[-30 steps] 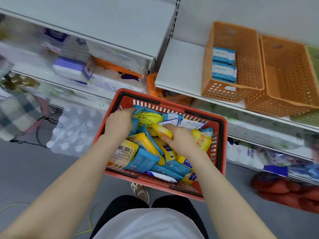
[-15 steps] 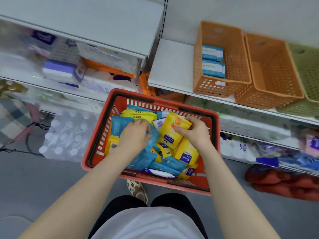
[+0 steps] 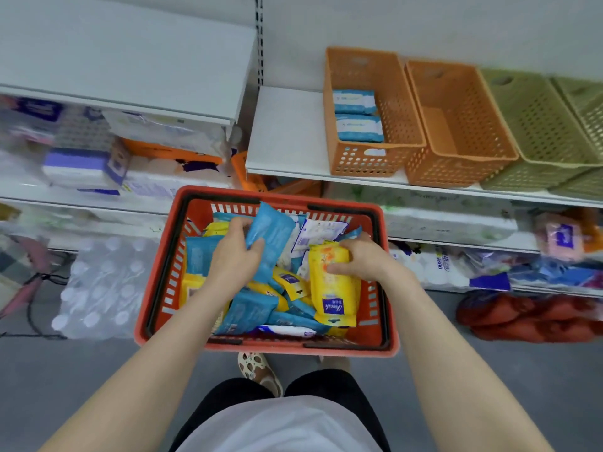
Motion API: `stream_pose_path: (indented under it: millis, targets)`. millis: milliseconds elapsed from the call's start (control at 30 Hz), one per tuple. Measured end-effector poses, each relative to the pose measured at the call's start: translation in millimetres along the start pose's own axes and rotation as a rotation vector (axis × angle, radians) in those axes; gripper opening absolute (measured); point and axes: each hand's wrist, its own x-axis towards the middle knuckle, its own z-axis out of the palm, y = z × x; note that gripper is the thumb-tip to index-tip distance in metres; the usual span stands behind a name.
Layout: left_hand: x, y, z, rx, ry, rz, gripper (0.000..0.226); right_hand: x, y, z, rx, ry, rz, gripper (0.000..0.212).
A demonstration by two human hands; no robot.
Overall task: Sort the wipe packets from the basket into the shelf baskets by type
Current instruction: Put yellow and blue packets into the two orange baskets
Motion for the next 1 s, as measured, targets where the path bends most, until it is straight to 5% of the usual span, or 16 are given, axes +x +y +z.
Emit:
stream_pose_path:
  millis: [167,300,400,467,600,667,767,867,1000]
  targets:
    - [-3,-2,8,-0.242,-0.021,-0.084,0.028,-8,5,-6,0.469,0.077,-0.013,0.081]
    - [-3,2,7,-0.461,-0.076,-0.185,0.047,-23,-15,-28,0.954,0.140,-0.218,0.045]
    - [-7,15,7,-0.585,-0.294,-0.234,0.086,-19,-49,-27,1.010,0.212,-0.263,0.042]
    - [-11,22,8,-0.531,-0.320,-0.204,0.082,-11,-64,-16,1.005,0.245,-0.253,0.043]
    - [-9,8,4,-0.437,-0.196,-0.199,0.079,-1,-56,2,0.884,0.304,-0.198,0.035]
    - [-7,-2,-2,-0.470,-0.133,-0.238,0.080,2,-33,16,0.600,0.326,-0.076,0.029]
    - [-6,-11,-10,-0.546,-0.089,-0.261,0.076,6,1,47,-0.036,0.139,0.002,0.060]
    - [-6,-12,-11,-0.562,-0.109,-0.268,0.077,3,7,70,-0.214,0.073,0.009,0.078]
    - [-7,-6,-11,-0.570,-0.108,-0.260,0.087,3,7,59,-0.194,0.151,0.026,0.042]
